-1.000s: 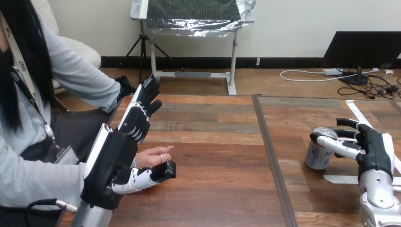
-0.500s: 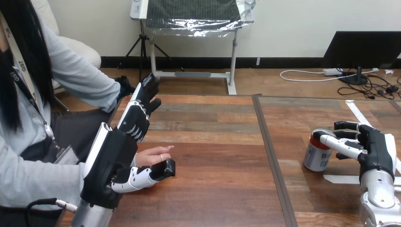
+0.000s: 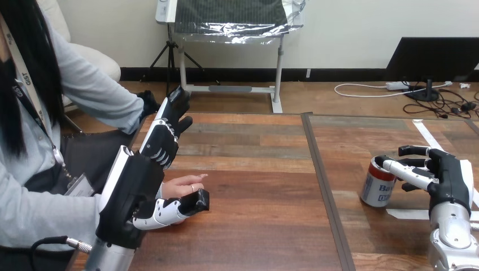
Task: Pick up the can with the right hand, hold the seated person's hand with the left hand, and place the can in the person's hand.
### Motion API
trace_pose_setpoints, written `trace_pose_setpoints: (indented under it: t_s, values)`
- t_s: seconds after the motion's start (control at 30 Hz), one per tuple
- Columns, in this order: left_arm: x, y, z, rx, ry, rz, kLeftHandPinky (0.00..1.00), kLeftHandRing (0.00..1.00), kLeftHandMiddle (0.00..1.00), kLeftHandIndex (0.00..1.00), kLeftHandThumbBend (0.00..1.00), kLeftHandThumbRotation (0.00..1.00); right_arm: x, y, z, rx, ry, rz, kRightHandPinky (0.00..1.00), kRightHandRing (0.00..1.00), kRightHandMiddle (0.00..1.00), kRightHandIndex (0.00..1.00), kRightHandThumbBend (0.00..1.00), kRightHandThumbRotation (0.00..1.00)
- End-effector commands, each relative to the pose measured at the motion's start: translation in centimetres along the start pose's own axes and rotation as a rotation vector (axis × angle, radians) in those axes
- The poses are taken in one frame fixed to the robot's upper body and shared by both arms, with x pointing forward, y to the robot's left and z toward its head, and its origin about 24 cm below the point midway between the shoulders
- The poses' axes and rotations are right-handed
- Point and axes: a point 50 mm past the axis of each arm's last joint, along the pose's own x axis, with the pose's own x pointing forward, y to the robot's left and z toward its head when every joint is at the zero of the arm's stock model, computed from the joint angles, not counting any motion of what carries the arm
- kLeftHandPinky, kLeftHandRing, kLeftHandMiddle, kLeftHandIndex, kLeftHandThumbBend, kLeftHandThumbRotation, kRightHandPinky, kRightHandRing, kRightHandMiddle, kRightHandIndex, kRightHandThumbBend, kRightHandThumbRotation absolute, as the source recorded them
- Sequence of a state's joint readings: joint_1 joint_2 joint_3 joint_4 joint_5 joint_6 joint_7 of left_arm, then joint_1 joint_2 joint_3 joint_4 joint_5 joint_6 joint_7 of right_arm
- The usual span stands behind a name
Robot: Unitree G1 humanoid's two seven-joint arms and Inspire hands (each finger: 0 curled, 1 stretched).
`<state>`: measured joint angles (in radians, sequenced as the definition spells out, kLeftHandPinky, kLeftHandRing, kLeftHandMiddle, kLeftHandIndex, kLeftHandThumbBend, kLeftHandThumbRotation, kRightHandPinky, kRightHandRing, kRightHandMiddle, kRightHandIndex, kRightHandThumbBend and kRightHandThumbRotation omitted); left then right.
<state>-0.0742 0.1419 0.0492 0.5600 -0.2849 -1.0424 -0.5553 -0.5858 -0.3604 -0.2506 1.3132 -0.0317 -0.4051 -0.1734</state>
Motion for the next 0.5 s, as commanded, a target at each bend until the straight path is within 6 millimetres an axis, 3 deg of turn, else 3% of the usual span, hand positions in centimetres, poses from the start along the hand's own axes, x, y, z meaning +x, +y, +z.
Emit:
trace_pose_setpoints:
  t_s: [0.0,0.47]
  values:
    - [1.42,0.03,0.92,0.012,-0.083,-0.003,0.95,0.99,1.00,0.99,1.00,0.58,1.35,0.59,4.73,0.053,-0.171,-0.003,0.32,0.39,0.47,0.52,0.81,0.00]
    - [1.54,-0.06,0.88,0.006,-0.085,-0.006,0.96,0.99,1.00,0.99,1.00,0.57,1.35,0.73,5.01,0.040,-0.187,-0.002,0.33,0.40,0.48,0.53,0.80,0.00]
